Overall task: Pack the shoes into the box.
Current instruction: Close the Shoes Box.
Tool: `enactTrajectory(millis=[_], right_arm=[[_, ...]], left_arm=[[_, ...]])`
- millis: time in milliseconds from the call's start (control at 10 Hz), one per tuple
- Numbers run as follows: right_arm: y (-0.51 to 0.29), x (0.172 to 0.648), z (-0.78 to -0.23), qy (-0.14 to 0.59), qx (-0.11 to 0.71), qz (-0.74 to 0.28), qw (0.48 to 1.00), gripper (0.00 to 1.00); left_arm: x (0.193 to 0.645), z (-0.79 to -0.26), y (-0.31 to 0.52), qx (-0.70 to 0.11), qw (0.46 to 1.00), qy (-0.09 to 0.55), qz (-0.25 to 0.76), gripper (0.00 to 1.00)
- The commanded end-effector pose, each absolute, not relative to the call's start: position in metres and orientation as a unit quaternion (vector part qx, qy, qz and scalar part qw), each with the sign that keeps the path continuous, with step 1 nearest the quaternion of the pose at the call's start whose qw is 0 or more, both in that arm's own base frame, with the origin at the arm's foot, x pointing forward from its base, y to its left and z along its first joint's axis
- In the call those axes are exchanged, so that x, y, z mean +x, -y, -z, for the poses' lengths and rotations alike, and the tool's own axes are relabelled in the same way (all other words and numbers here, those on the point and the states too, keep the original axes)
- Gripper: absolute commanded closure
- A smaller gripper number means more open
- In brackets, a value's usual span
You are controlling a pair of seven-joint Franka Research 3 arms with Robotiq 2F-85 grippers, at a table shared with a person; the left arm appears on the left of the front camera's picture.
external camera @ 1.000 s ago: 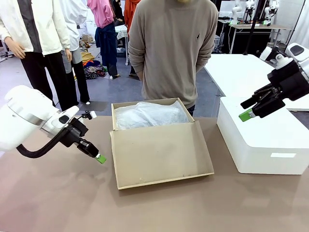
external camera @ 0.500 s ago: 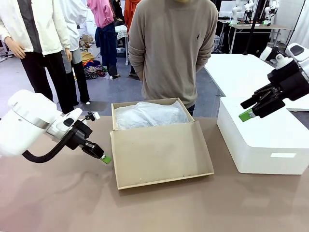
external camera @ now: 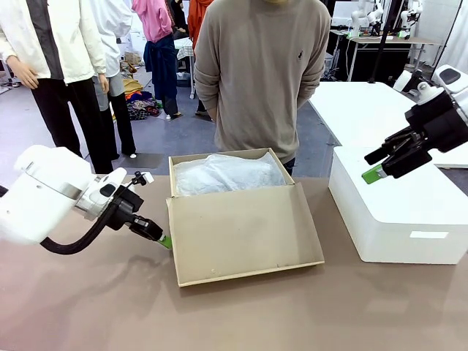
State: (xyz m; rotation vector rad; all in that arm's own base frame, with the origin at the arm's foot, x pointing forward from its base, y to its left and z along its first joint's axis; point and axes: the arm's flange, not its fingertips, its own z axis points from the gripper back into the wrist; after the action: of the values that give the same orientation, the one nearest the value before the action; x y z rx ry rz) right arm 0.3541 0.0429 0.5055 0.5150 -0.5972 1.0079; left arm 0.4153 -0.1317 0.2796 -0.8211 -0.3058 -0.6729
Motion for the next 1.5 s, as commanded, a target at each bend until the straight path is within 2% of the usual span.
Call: enactTrajectory(millis=[0,1400], right_arm=[[-0.043,0.357,-0.505,0.291,0.249,-0.477,0.791,0.00],[-0.043,0.357,-0.505,0.291,0.249,-0.477,0.791,0.00]], left_arm=[[0.411,-0.269,0.135,-0.391,0.847,0.169,0.319,1.00],[0.405,-0.253,0.148,-0.438,0.831,0.166,0.302,1.00]])
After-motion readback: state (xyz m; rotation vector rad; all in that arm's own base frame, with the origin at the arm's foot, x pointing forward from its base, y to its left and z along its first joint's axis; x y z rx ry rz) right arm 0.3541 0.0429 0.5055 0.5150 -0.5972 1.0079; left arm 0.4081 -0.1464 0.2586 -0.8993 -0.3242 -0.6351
